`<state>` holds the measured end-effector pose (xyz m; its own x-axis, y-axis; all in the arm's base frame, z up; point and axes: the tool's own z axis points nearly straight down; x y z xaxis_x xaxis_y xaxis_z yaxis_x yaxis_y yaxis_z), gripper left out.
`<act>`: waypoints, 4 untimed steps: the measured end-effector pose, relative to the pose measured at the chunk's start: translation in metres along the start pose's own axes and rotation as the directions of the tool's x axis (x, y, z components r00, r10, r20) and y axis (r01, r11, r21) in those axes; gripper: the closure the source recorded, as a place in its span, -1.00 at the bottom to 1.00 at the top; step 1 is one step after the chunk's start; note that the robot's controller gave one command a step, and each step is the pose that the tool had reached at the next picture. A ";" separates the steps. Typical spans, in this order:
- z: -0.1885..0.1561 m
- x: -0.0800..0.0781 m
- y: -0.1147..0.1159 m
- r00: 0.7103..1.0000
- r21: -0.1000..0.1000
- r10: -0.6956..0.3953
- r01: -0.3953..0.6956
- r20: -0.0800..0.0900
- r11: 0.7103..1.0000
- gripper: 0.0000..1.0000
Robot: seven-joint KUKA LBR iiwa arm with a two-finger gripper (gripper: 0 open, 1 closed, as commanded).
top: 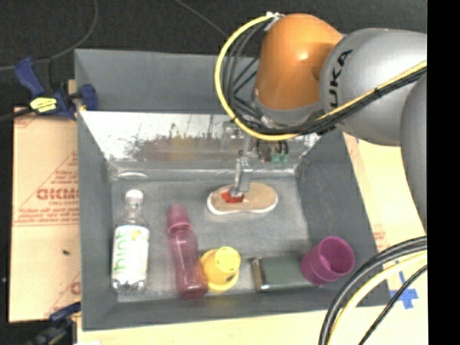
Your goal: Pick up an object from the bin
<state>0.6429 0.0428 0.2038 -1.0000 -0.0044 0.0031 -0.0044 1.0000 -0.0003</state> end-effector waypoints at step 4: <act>0.131 0.048 -0.037 0.991 -0.004 0.132 -0.132 0.012 0.991 1.00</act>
Offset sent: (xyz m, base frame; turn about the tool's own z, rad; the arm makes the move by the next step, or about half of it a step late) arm -0.0302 -0.0259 -0.0850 0.0324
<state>0.5948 0.0061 0.0731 -0.9918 0.1272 -0.0092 0.1272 0.9919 0.0036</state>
